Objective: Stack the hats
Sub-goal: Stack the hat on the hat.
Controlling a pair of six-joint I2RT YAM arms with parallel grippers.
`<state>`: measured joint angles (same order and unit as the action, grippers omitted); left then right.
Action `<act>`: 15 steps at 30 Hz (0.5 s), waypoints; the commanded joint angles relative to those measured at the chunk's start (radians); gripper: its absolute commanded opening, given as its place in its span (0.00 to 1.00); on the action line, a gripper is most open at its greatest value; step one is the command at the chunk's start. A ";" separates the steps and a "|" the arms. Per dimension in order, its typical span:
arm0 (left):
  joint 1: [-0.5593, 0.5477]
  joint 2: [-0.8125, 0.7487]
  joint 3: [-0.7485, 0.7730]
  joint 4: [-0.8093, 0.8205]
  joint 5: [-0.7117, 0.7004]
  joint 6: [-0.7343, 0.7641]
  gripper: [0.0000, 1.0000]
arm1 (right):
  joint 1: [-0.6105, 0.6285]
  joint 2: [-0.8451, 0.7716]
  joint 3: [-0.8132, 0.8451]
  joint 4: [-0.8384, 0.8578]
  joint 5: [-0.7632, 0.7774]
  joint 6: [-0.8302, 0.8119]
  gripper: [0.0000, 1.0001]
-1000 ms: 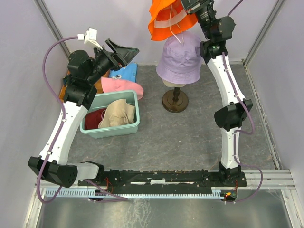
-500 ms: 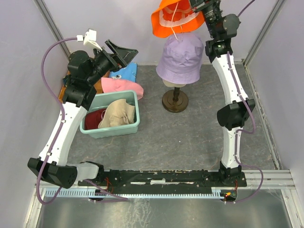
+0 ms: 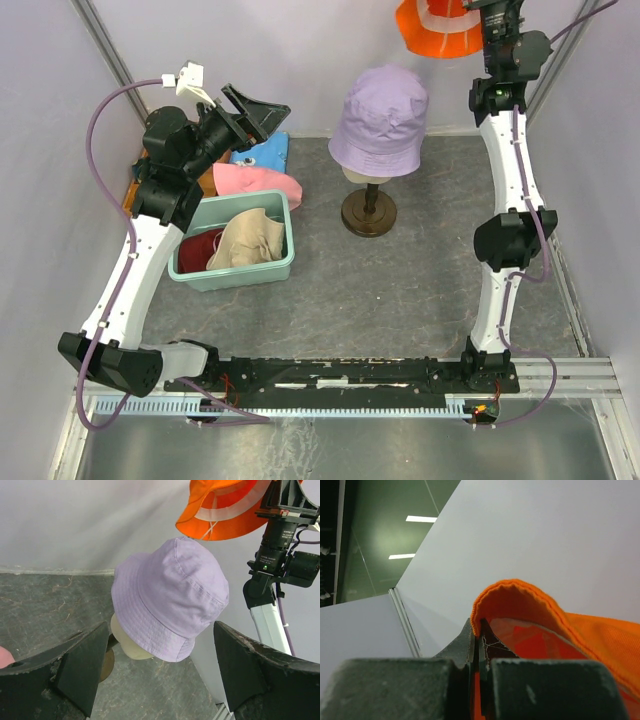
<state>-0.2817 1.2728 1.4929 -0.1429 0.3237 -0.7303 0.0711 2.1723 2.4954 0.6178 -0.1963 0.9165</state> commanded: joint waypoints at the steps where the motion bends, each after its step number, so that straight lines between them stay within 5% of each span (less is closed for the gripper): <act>1: 0.001 -0.016 0.024 0.018 -0.002 0.036 0.91 | 0.005 -0.059 -0.011 0.049 0.000 0.038 0.00; 15: 0.001 -0.012 0.006 0.040 0.008 0.021 0.91 | 0.152 -0.029 -0.054 -0.025 -0.027 -0.019 0.00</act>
<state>-0.2817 1.2728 1.4929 -0.1436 0.3229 -0.7307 0.1806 2.1529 2.4065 0.5846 -0.2039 0.9298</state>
